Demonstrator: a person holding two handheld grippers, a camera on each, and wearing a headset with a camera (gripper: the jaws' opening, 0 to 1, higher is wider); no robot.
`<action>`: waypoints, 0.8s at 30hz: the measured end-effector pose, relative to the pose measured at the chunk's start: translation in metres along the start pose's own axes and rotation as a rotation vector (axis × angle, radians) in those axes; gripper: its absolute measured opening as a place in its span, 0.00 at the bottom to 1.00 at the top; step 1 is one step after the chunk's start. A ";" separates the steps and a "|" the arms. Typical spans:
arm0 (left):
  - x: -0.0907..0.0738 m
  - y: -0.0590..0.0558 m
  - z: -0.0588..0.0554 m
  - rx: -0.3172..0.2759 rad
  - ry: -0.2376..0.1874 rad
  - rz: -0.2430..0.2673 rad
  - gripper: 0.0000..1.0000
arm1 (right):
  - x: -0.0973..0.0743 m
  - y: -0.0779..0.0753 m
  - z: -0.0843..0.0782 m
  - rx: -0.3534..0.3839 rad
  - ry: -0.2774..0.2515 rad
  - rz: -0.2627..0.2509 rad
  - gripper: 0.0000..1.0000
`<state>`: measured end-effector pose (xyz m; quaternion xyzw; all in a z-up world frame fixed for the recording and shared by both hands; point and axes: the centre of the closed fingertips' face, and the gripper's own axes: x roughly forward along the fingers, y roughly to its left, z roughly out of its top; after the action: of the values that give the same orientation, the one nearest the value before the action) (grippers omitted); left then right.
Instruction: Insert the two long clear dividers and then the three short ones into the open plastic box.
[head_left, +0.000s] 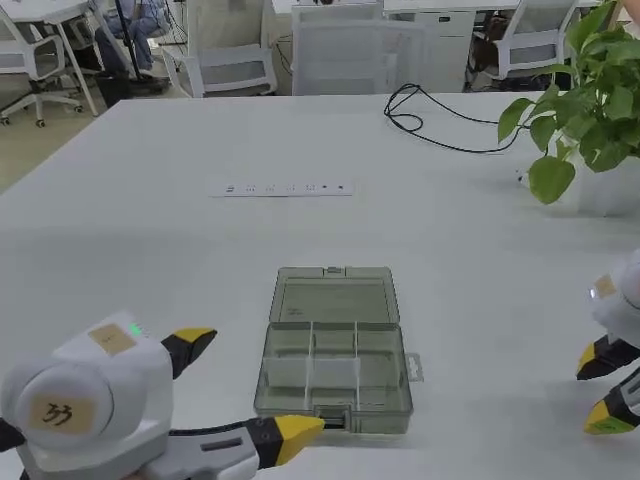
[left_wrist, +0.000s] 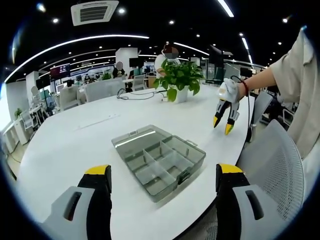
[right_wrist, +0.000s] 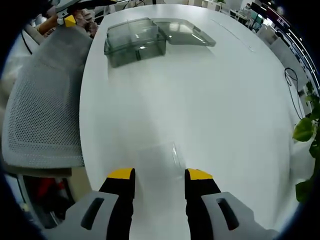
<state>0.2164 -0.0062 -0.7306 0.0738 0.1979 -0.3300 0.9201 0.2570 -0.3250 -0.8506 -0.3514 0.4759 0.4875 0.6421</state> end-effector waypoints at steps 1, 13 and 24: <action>0.000 0.000 0.000 0.001 0.003 0.001 0.88 | 0.001 0.000 -0.001 -0.012 0.004 0.005 0.40; 0.002 0.001 0.007 -0.004 -0.006 0.011 0.87 | 0.004 -0.001 -0.006 -0.103 0.041 0.025 0.37; 0.003 0.003 0.007 0.003 -0.005 0.015 0.86 | 0.004 -0.001 -0.006 -0.155 0.067 0.019 0.33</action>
<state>0.2230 -0.0078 -0.7252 0.0760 0.1944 -0.3236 0.9229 0.2566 -0.3295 -0.8566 -0.4116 0.4614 0.5168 0.5921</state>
